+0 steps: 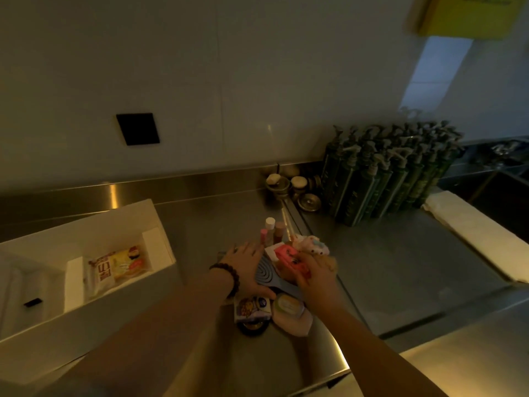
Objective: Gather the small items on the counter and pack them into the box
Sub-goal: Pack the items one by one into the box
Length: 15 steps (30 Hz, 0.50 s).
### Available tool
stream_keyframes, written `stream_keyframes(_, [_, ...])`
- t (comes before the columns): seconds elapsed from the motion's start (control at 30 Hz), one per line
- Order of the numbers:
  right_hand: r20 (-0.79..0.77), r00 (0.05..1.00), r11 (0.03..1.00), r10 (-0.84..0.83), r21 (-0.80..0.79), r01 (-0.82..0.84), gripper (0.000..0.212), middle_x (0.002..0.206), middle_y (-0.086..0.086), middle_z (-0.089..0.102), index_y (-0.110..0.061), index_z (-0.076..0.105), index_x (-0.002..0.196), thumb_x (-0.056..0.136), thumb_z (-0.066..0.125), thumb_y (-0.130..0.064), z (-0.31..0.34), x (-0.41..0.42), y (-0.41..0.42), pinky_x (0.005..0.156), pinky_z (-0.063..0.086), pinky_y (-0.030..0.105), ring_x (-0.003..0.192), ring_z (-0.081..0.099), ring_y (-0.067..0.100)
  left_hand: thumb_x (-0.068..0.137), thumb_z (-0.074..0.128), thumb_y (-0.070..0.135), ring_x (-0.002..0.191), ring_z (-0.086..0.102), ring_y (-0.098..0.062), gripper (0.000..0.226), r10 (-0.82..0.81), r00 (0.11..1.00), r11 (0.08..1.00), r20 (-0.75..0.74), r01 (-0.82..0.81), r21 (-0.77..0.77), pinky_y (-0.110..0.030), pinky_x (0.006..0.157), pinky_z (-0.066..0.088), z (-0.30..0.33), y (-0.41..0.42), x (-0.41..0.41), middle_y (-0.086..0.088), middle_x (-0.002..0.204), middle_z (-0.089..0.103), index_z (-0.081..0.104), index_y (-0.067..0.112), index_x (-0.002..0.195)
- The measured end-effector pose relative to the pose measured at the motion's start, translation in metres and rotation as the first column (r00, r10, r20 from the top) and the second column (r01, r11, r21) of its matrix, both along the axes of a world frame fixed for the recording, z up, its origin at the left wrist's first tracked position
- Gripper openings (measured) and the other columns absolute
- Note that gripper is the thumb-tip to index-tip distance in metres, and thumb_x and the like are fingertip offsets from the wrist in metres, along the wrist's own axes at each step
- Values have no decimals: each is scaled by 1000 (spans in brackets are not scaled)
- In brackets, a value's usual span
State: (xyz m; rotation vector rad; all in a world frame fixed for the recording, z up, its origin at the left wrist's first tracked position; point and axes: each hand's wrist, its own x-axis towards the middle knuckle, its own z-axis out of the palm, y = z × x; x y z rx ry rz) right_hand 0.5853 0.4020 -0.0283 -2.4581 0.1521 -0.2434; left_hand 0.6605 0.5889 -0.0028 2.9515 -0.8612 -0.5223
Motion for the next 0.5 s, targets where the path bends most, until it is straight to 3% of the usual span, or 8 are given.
stream_keyframes(0.17, [-3, 1000, 1000, 1, 1, -1, 41, 136, -1, 44, -25, 49, 132, 91, 56, -26, -1, -8, -5, 85, 33, 19, 116, 46, 15, 61, 54, 84, 126, 36, -25, 110, -32, 999, 999, 40, 33, -19, -40, 108, 28, -6, 0, 5, -4, 141, 36, 25, 19, 143])
stream_keyframes(0.4, [79, 996, 999, 43, 18, -45, 38, 114, -12, 52, -27, 52, 128, 91, 58, -30, 13, -6, 1, 79, 35, 8, 101, 49, 4, 58, 50, 88, 118, 38, -22, 104, 51, 988, 995, 143, -39, -88, -39, 105, 33, -2, 20, 0, -2, 132, 41, 37, 20, 134])
stream_keyframes(0.5, [90, 995, 999, 40, 6, -41, 39, 122, -6, 55, -32, 51, 127, 89, 57, -32, 24, 3, 3, 89, 48, 30, 108, 54, 13, 60, 51, 86, 119, 38, -22, 100, 130, 970, 984, 206, -100, -149, -38, 103, 32, 16, 32, 0, -2, 131, 41, 38, 20, 134])
